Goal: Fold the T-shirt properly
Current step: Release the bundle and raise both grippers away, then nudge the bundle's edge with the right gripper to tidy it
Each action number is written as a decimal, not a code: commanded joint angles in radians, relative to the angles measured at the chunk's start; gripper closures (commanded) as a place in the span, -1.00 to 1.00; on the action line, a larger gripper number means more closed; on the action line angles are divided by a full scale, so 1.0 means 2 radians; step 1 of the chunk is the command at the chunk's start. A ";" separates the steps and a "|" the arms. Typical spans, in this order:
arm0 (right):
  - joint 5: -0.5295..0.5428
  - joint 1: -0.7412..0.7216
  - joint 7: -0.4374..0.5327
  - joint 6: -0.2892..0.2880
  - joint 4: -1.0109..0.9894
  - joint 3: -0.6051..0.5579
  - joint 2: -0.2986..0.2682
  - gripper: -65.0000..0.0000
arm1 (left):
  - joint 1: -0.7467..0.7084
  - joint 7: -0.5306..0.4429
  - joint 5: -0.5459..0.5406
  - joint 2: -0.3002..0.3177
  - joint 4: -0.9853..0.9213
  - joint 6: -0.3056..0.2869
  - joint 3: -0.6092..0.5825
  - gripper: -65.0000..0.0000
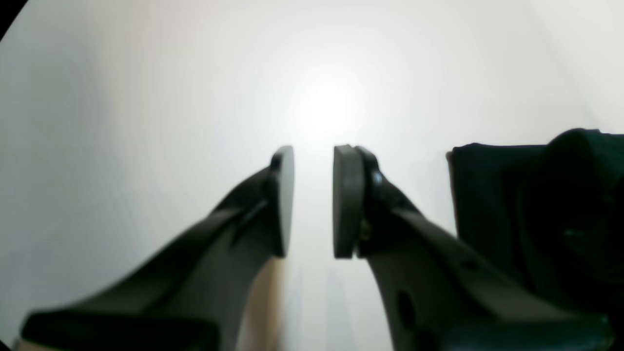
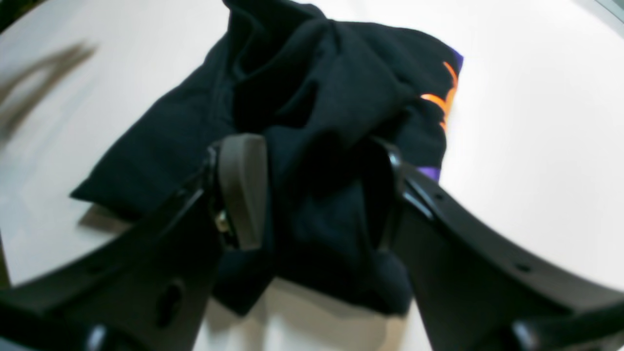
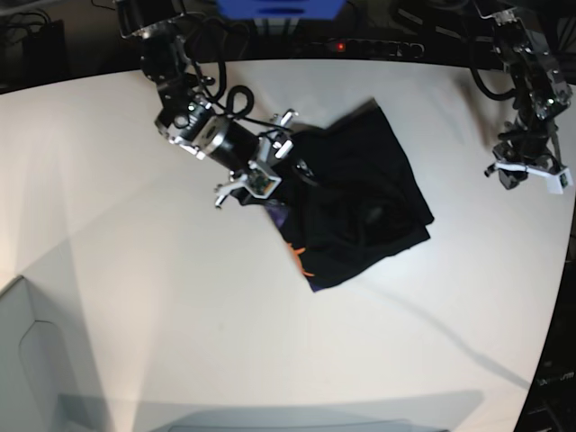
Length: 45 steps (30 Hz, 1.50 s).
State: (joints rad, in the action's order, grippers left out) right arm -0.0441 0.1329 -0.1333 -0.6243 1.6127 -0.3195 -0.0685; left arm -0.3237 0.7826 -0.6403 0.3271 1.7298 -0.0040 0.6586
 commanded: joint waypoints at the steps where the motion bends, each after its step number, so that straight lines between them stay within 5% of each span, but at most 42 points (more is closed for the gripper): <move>1: 0.009 -0.012 0.014 -0.005 0.000 -0.006 0.002 0.02 | 0.002 -0.008 -0.003 0.006 0.009 -0.001 0.004 0.57; 7: 0.009 -0.028 0.014 -0.005 -0.024 -0.046 0.002 0.07 | -0.013 -0.013 -0.003 0.006 0.009 -0.001 0.004 0.57; 13: 0.009 -0.027 0.015 -0.004 -0.026 -0.101 0.002 0.79 | -0.014 -0.012 -0.003 0.006 0.009 -0.001 0.011 0.57; 16: 0.009 -0.026 0.015 -0.004 -0.027 -0.124 0.000 0.94 | -0.014 -0.009 -0.003 0.006 0.009 -0.001 0.026 0.57; 23: 0.008 -0.021 0.014 -0.003 -0.009 -0.141 -0.024 0.83 | -0.015 -0.008 -0.003 0.007 0.009 -0.001 0.040 0.57; 33: 0.008 0.041 0.014 -0.003 0.013 -0.063 -0.040 0.09 | -0.023 -0.009 -0.004 -0.015 0.013 -0.001 0.037 0.57; 45: 0.008 0.074 0.014 -0.003 0.008 -0.018 -0.040 0.04 | -0.023 -0.009 -0.004 -0.024 0.014 -0.001 0.037 0.57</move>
State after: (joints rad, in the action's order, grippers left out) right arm -0.0444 0.2813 -0.1307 -0.6239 1.6161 -0.3531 -0.1493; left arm -0.3683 0.7845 -0.6441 0.2626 1.7382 -0.0040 0.7265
